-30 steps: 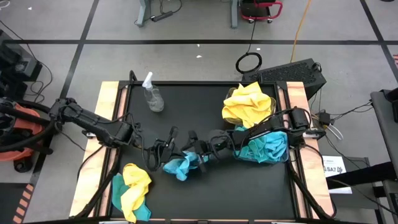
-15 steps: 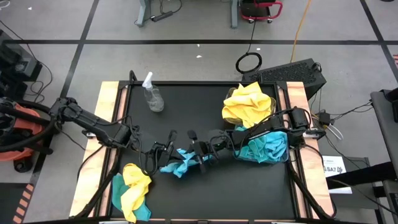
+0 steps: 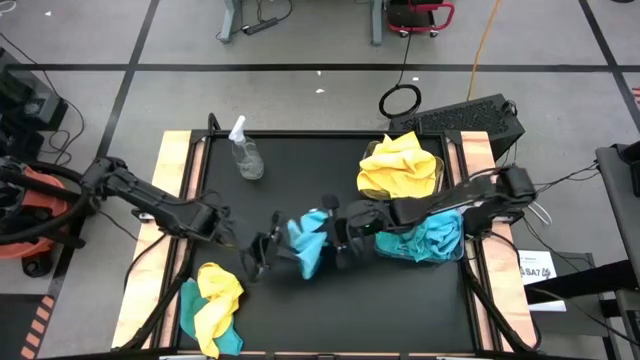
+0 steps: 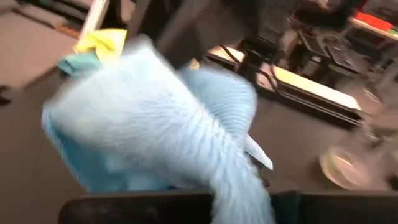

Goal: Sort microfiber towel by color & place in baskets
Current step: Put the blue microfiber towel into the bottom transparent bin, then put the yellow microfiber towel into the top transparent bin

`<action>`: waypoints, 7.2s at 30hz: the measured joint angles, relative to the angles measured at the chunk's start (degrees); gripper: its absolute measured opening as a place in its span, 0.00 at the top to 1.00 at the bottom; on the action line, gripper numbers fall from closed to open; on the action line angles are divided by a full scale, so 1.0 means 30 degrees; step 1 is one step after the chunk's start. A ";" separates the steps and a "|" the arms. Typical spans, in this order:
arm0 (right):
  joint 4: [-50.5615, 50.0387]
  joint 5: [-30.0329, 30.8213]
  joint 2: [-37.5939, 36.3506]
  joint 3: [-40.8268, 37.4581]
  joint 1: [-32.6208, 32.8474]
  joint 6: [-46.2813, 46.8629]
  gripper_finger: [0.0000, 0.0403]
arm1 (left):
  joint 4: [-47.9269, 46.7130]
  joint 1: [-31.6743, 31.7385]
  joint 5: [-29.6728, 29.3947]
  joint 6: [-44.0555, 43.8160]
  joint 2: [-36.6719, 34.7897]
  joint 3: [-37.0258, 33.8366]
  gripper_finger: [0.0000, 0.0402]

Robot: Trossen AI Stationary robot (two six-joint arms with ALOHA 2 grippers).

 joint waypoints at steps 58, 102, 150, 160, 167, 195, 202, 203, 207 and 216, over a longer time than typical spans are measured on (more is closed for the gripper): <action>-2.3464 0.2696 -0.3048 -0.3269 0.0780 1.1427 0.99 | 0.1194 0.0801 -0.0793 -0.0304 0.3998 -0.0303 0.74; -2.3556 0.1503 -1.0549 -0.2528 0.0233 1.0987 0.41 | 0.1821 0.1115 -0.0793 0.0171 0.4349 -0.0311 0.74; -2.2703 0.0513 -0.4299 -0.2688 0.0233 0.8444 1.00 | 0.1797 0.1698 -0.0334 -0.0317 0.4349 -0.0318 0.74; -2.2915 0.0492 -0.3271 -0.2674 0.0233 0.8423 0.91 | 0.1389 0.1661 -0.0276 -0.0325 0.4349 -0.0318 0.74; -2.4475 0.0455 -0.5021 -0.2292 0.0233 0.9188 0.71 | 0.0867 0.1661 -0.0280 -0.0325 0.4349 -0.0325 0.74; -1.7335 0.1365 -1.4267 -0.1107 0.1648 0.7078 0.43 | -0.9044 0.0734 0.2127 -0.4397 0.0253 -0.0325 0.74; -1.5316 0.1367 -1.2734 -0.1807 0.2122 0.6218 0.43 | -1.3892 -0.1552 0.3206 -1.0052 -0.0583 -0.0325 0.54; -1.5038 0.1374 -1.2446 -0.1965 0.2112 0.6109 0.43 | -1.4560 -0.1843 0.3546 -1.1072 -0.0576 -0.0325 0.48; -1.3739 0.1380 -1.1378 -0.2472 0.2112 0.5757 0.43 | -1.5706 -0.2629 0.5244 -1.4601 -0.0576 -0.0325 0.28; -1.2554 0.0499 -0.9418 -0.2506 0.2119 0.5840 0.43 | -1.5214 -0.4632 0.5662 -1.8423 -0.0510 -0.0885 0.16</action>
